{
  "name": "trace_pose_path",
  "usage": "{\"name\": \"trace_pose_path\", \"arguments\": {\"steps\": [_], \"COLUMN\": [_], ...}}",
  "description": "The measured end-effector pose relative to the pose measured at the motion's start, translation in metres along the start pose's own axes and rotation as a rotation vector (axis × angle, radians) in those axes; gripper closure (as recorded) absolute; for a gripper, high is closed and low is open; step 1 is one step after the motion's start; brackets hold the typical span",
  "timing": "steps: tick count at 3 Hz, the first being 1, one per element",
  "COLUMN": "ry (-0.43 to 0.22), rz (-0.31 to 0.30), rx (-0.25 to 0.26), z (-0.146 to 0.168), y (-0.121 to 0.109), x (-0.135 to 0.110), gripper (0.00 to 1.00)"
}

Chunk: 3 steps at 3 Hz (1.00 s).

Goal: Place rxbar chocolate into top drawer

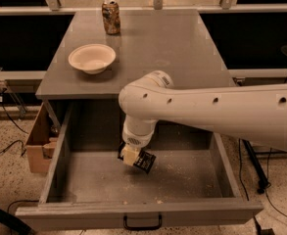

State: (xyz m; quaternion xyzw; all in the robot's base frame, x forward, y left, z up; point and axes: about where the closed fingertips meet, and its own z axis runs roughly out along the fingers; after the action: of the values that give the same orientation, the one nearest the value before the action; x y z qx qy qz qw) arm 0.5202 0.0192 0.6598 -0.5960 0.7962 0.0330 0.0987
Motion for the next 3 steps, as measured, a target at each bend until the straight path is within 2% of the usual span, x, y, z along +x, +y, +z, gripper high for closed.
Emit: {"name": "trace_pose_path", "arguments": {"steps": [2, 3], "ry": [0.001, 0.001], "rz": [-0.002, -0.003], "rx": [0.001, 0.002], "z": [-0.0008, -0.0012], "y": [0.0008, 0.0012], "x": [0.0001, 0.0002], "gripper": [0.14, 0.0]}}
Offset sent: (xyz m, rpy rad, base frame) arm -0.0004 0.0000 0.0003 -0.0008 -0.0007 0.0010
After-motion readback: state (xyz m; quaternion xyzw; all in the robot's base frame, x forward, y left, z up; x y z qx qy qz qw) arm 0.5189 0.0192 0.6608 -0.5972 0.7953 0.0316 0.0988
